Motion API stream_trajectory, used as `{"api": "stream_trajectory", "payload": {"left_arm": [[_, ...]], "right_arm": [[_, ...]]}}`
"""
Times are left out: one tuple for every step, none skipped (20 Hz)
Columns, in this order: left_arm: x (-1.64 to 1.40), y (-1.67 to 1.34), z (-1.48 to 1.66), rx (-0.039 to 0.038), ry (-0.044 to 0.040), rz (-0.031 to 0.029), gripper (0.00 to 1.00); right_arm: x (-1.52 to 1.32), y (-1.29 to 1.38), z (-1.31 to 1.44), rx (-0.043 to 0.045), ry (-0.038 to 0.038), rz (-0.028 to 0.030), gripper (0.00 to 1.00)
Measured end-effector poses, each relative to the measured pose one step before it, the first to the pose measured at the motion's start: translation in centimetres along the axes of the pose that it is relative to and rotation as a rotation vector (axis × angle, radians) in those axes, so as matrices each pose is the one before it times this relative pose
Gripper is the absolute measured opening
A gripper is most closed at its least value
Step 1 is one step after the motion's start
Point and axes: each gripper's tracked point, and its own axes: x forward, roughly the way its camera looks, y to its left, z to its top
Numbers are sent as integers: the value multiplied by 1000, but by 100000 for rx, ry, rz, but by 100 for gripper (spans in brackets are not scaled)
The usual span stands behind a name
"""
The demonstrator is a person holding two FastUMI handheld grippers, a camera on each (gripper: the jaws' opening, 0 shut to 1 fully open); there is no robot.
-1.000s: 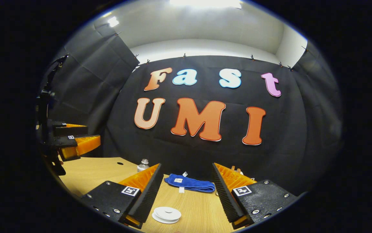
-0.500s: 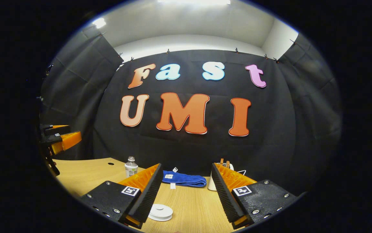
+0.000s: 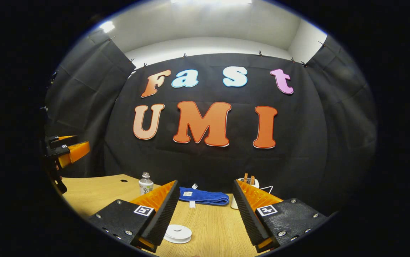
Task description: Open the teacup lid with one hand, grasp the water bottle and pour water into the teacup with the other hand; after pouring, place the water bottle on the coaster and then close the teacup lid.
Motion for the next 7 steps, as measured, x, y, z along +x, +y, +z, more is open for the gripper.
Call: {"api": "stream_trajectory", "payload": {"left_arm": [[243, -202, -55, -760, 523, -820, 97], [-20, -90, -96, -236, 735, -484, 96], [272, 87, 88, -250, -44, 275, 96], [1, -2, 186, -88, 54, -57, 96], [41, -41, 84, -90, -140, 186, 96], [48, 66, 113, -176, -189, 359, 97], [1, 26, 20, -303, 162, 236, 97]], "right_arm": [[24, -105, 41, -126, 16, -222, 89], [-61, -13, 66, -100, -2, 93, 89], [-29, -22, 19, -7, 169, -41, 89], [-46, -41, 10, -6, -1, 230, 89], [-32, 0, 92, -51, -29, 166, 89], [-36, -12, 16, -13, 7, -15, 89], [-54, -5, 59, -217, -52, 142, 89]]}}
